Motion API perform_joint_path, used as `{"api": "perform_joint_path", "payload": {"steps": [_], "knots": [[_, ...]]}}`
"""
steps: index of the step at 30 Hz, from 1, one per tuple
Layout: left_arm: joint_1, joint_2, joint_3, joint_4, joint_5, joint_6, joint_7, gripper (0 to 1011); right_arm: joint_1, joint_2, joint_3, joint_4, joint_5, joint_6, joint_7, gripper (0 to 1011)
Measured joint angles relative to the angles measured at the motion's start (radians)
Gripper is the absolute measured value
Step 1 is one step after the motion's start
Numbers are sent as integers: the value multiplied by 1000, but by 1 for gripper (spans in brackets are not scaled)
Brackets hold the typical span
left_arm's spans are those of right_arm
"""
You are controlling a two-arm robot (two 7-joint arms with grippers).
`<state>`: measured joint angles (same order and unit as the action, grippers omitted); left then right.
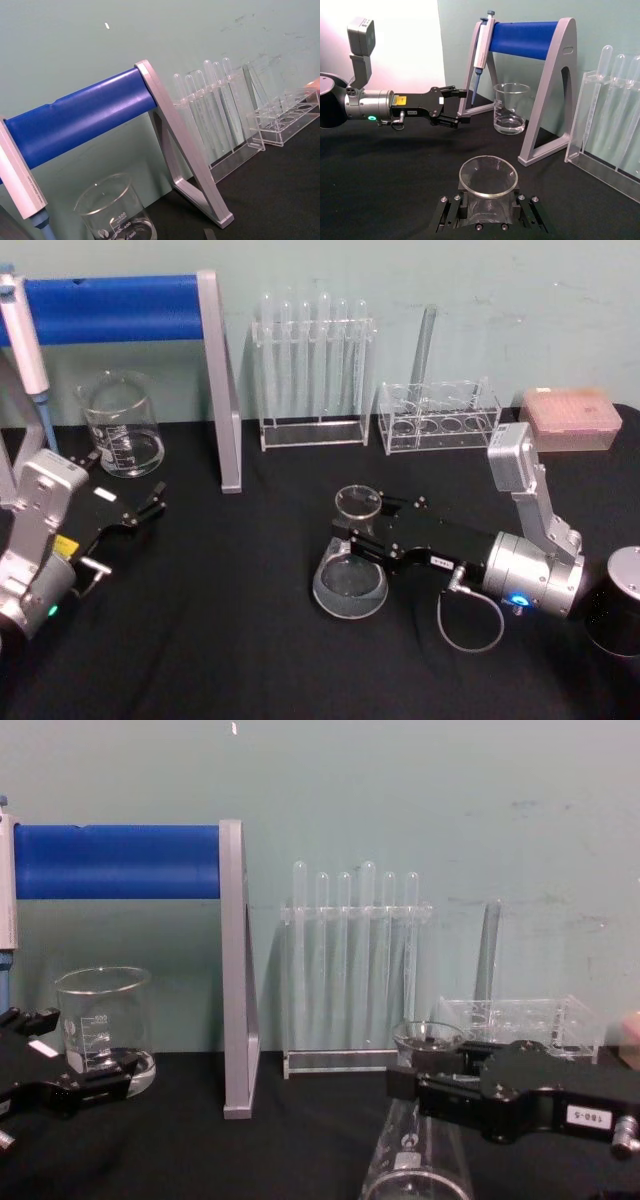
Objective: Grasp the erlenmeyer flask with one hand, shake it three times, then place it back.
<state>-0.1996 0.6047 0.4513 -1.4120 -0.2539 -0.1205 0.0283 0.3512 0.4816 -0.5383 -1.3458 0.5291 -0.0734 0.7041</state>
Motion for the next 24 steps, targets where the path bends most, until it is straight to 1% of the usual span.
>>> {"api": "perform_joint_path", "payload": {"steps": [24], "knots": [[0, 0, 0, 0, 0, 0, 0, 1001, 7, 4, -9, 13, -6, 5, 13, 449]]}}
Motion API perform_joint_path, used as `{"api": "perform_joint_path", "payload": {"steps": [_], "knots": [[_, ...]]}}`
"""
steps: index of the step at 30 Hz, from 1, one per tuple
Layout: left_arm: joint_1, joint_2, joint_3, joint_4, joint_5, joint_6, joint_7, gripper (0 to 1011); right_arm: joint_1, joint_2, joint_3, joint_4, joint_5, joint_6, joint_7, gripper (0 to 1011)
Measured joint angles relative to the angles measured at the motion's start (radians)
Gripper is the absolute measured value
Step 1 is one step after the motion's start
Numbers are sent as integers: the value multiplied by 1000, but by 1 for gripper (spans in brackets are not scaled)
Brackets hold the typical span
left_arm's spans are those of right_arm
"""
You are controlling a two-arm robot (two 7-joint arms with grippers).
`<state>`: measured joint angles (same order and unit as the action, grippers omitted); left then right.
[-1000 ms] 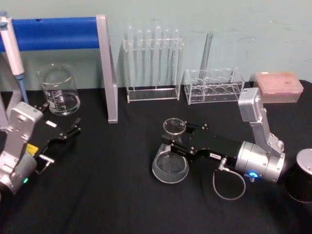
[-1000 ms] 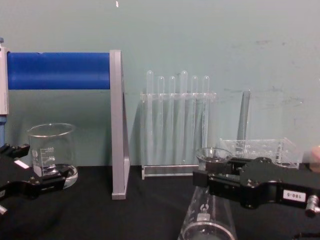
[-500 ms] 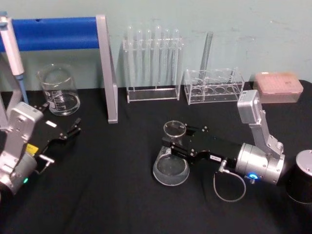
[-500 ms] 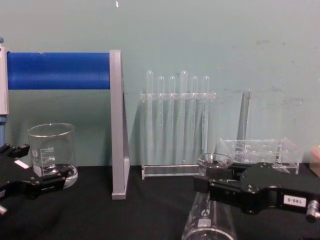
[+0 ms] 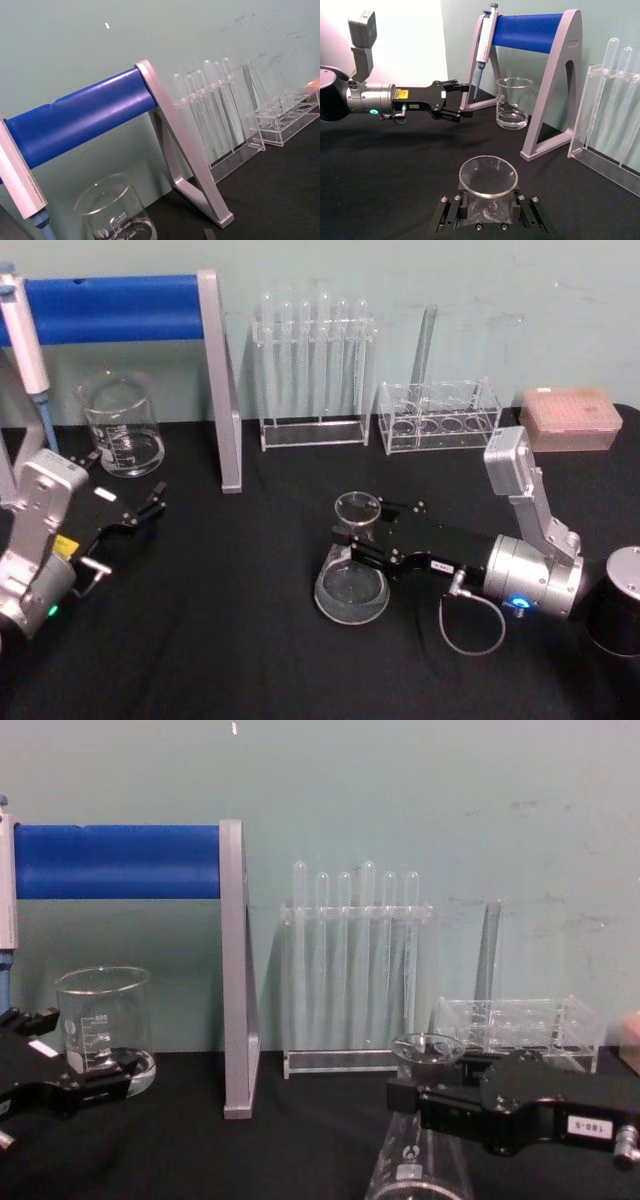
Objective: Grasp the erlenmeyer flask with one hand, shake it three times, then place it back.
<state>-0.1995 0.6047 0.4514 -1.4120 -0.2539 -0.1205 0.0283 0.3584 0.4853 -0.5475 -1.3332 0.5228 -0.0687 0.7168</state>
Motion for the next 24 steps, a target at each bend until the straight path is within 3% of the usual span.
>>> {"api": "perform_joint_path", "payload": {"steps": [24], "knots": [[0, 0, 0, 0, 0, 0, 0, 1001, 9, 4, -11, 5, -7, 6, 9, 449]]}}
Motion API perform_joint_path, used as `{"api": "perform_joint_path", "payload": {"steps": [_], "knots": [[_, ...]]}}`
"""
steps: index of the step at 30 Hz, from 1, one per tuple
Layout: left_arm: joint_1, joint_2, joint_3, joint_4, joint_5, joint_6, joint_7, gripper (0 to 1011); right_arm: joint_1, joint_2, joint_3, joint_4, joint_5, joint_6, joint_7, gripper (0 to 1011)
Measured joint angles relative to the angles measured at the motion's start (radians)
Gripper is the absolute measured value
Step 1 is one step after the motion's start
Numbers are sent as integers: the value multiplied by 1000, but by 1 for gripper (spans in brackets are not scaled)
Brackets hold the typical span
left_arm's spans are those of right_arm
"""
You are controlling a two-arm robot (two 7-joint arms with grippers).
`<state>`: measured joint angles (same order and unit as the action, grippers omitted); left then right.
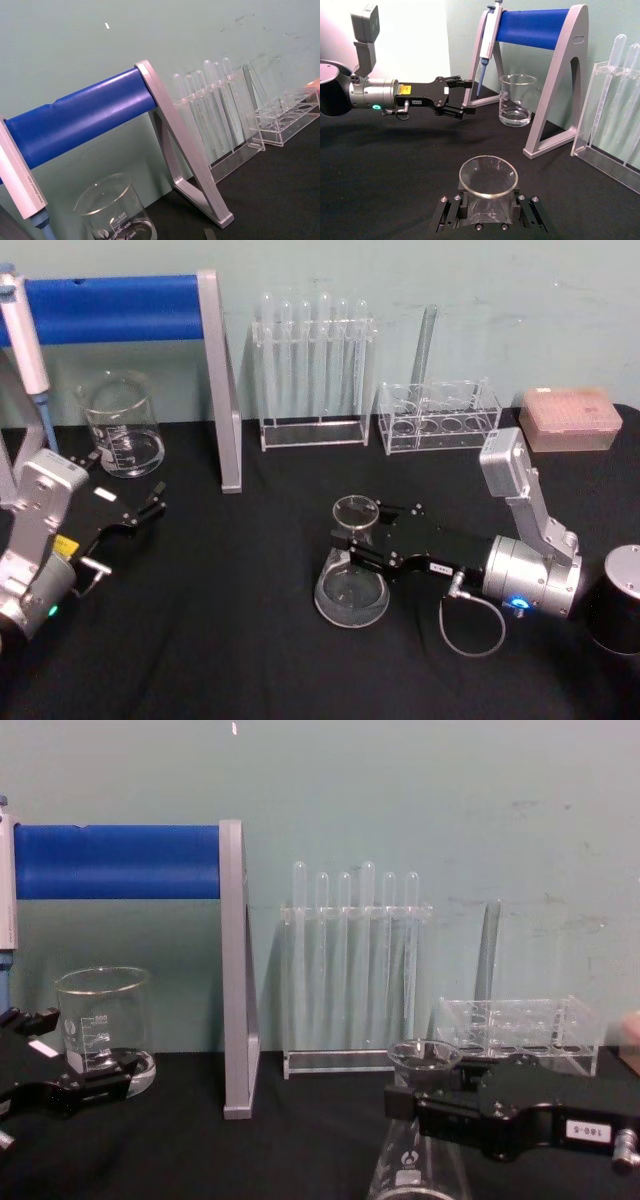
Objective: Grasp the erlenmeyer flask with one hand, shake it three times, then place it back.
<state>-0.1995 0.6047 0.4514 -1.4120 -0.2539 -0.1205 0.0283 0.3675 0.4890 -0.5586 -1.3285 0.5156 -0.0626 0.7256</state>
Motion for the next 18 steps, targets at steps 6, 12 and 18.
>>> {"api": "perform_joint_path", "payload": {"steps": [6, 12, 18], "knots": [[0, 0, 0, 0, 0, 0, 0, 1001, 0, 0, 0, 0, 0, 0, 0, 449], [0, 0, 0, 0, 0, 0, 0, 1001, 0, 0, 0, 0, 0, 0, 0, 449], [0, 0, 0, 0, 0, 0, 0, 1001, -1, 0, 1, -1, 0, 0, -1, 449]]}}
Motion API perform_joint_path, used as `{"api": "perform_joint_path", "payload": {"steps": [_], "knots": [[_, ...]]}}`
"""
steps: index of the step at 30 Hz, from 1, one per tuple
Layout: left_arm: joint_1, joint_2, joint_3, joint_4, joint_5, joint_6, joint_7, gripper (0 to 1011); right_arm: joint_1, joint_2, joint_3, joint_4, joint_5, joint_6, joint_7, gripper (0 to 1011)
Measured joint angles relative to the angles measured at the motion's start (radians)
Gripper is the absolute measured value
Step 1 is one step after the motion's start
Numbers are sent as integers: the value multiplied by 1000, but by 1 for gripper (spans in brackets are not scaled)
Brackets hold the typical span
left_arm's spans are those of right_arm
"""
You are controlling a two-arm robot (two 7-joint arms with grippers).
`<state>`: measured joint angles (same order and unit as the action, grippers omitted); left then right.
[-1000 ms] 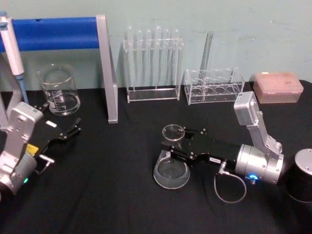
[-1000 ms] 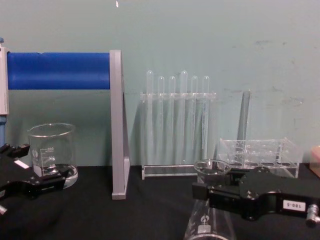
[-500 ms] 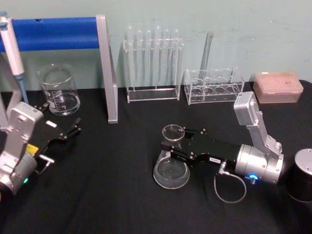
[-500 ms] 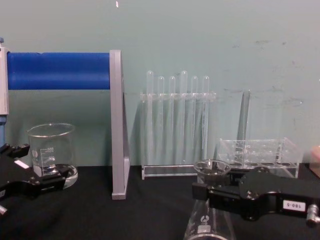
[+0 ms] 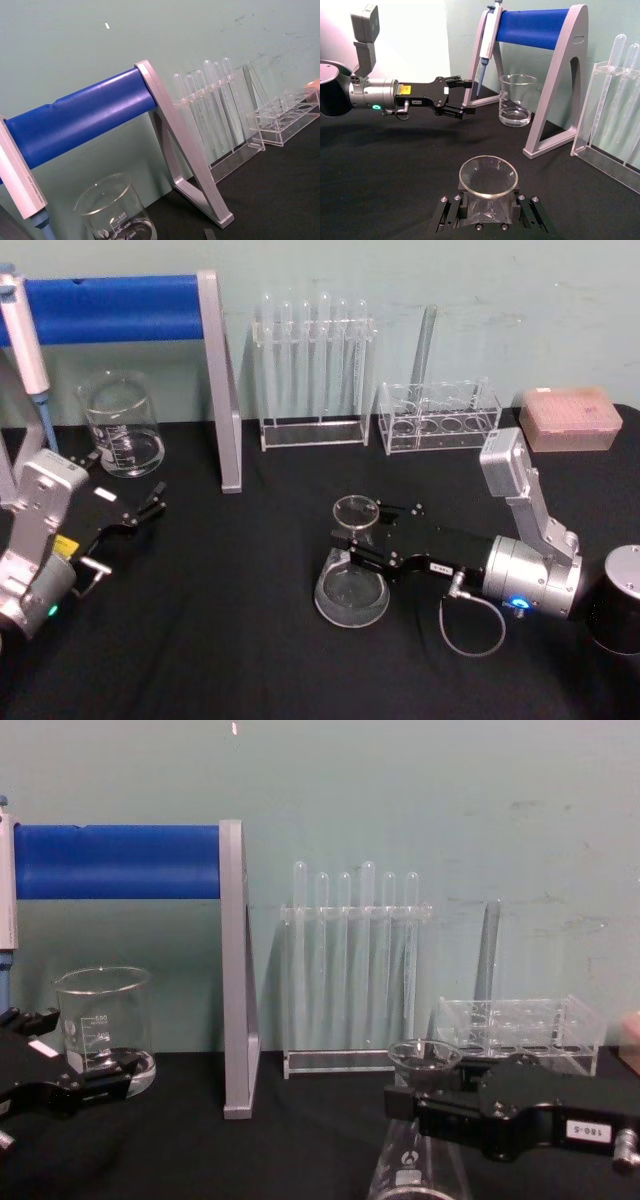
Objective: Grasp the erlenmeyer flask with one hand, shake it three times, then place it back.
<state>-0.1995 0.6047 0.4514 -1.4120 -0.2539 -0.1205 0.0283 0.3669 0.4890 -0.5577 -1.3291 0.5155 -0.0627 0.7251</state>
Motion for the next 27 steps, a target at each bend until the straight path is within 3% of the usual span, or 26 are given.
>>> {"api": "perform_joint_path", "payload": {"steps": [7, 19, 27], "knots": [[0, 0, 0, 0, 0, 0, 0, 1001, 0, 0, 0, 0, 0, 0, 0, 461], [0, 0, 0, 0, 0, 0, 0, 1001, 0, 0, 0, 0, 0, 0, 0, 857], [0, 0, 0, 0, 0, 0, 0, 1001, 0, 0, 0, 0, 0, 0, 0, 1000]]}}
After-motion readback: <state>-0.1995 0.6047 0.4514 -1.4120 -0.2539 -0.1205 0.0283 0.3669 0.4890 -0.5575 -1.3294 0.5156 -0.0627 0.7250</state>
